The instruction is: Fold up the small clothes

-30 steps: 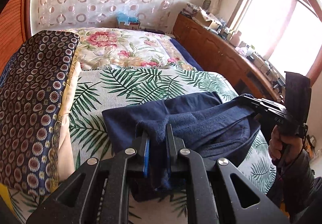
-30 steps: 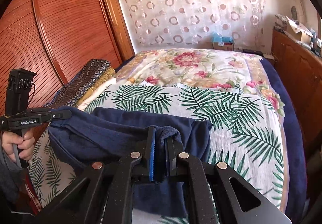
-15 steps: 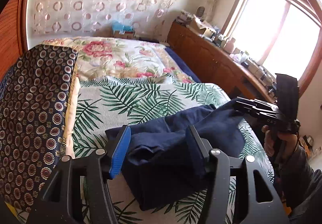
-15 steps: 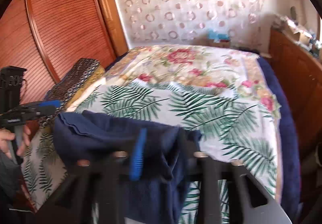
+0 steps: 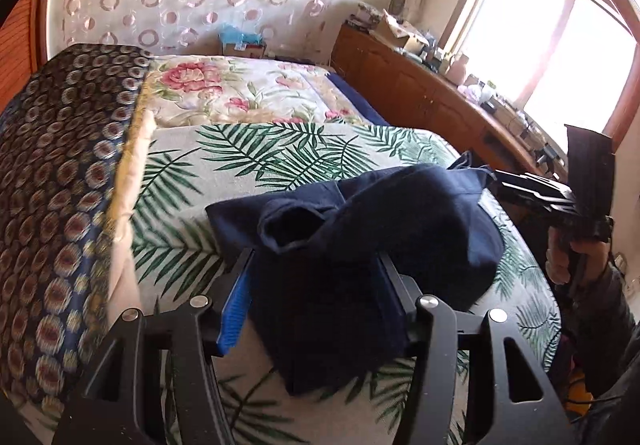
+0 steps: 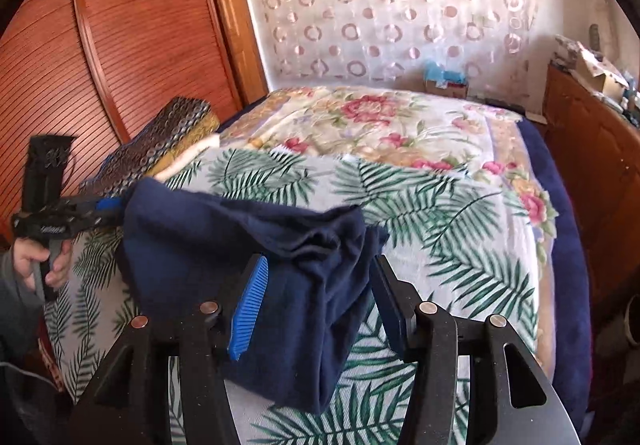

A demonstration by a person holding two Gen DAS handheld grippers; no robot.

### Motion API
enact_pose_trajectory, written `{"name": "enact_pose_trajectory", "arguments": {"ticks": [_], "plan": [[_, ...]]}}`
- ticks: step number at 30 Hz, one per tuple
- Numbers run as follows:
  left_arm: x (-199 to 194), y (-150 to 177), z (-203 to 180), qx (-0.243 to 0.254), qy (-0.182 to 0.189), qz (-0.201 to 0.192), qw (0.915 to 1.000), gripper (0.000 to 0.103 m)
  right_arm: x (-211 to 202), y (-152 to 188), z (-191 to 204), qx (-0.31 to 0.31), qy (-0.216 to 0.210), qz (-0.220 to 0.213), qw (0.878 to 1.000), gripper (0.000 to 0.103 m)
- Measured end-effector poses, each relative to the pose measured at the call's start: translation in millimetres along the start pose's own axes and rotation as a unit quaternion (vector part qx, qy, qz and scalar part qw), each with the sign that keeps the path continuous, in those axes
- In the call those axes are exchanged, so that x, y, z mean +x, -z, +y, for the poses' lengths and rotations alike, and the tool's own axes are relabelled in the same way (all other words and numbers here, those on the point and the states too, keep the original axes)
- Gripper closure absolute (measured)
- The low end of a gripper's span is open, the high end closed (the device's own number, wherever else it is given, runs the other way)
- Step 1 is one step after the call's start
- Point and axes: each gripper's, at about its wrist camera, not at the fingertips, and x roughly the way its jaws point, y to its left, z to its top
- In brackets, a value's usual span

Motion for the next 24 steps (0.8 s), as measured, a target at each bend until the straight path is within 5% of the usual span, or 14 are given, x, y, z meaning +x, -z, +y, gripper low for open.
{"name": "enact_pose_trajectory", "arguments": {"ticks": [7,8,10,12,17,21,24], "plan": [[19,-23,-1,0.026,0.004,-0.012,0.9996,0.046,30,-25,-3,-0.020,-0.024,0.008,0.999,0.049],[21,-27,0,0.028,0.013,-0.013,0.9994,0.056,32,-27,-4,-0.018,-0.034,0.006,0.999,0.055],[23,-31,0,0.029,0.021,-0.010,0.9993,0.074,39,-32,-7,-0.016,-0.054,0.009,0.998,0.087],[24,-35,2,0.023,0.022,-0.006,0.9995,0.096,41,-33,-9,-0.024,-0.075,0.004,0.997,0.094],[11,-36,7,0.009,-0.017,-0.031,0.9993,0.097,36,-41,-24,0.000,-0.007,-0.028,1.000,0.095],[14,-37,9,-0.007,-0.033,-0.021,0.9992,0.096,52,-43,-31,0.022,0.026,-0.009,0.999,0.095],[14,-35,7,-0.002,-0.041,-0.014,0.9991,0.082,60,-43,-26,0.015,0.042,-0.003,0.999,0.095]]}}
